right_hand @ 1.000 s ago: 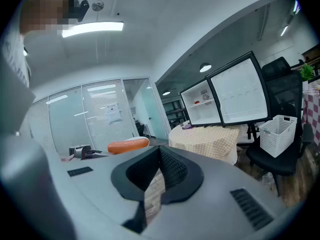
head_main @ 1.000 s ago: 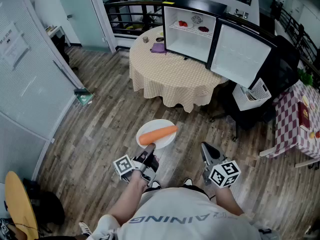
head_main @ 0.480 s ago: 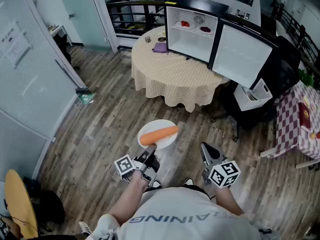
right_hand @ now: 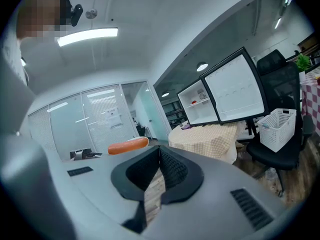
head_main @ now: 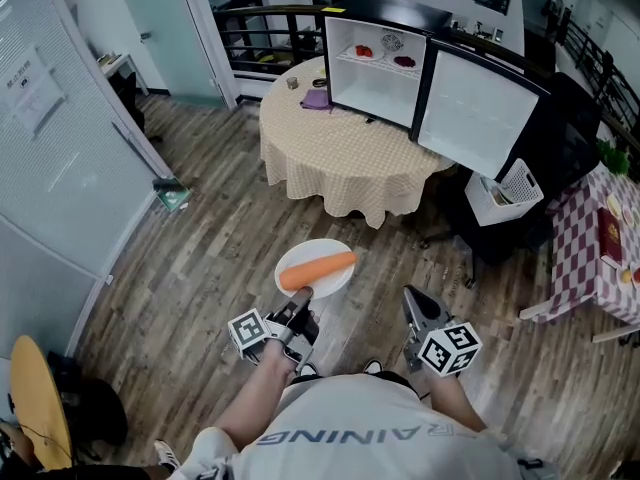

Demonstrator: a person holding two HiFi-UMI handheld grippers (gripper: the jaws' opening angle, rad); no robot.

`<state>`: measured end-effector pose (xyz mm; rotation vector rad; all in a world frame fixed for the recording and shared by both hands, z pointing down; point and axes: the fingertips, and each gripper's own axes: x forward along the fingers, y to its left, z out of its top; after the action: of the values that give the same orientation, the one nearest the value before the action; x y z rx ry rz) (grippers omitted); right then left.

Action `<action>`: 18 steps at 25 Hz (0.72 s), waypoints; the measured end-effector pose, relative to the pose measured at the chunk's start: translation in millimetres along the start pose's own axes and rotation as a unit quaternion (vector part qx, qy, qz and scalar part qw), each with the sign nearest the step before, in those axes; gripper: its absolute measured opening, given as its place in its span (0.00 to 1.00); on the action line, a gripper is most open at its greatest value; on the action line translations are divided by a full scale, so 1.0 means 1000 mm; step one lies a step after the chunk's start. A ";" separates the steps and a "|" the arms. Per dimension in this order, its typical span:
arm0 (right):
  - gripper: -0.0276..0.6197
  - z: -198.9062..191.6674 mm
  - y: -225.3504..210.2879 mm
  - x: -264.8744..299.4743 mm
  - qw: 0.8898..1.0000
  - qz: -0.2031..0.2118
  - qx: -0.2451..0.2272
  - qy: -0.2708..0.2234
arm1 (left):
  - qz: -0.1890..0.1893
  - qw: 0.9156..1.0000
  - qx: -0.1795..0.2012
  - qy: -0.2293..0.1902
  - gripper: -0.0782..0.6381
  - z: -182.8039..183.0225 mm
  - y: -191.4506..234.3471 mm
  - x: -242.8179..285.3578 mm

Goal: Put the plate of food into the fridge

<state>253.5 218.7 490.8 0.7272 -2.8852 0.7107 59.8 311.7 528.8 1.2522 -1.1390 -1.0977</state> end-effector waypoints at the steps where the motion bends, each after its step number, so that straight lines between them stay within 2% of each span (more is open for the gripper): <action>1: 0.08 0.001 -0.005 -0.002 1.000 0.002 0.001 0.000 | 0.001 1.000 0.000 -0.002 0.15 -0.004 0.000 0.002; 9: 0.08 -0.005 -0.052 -0.022 1.000 0.012 0.019 0.015 | 0.006 1.000 -0.005 -0.019 0.15 -0.040 0.003 0.025; 18: 0.08 -0.008 -0.076 -0.023 0.999 0.019 0.029 0.028 | 0.005 0.999 -0.015 -0.036 0.15 -0.048 0.007 0.045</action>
<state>309.4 172.8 524.9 0.6503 -2.8462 0.8088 113.0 273.5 537.8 1.1917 -1.1772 -1.1553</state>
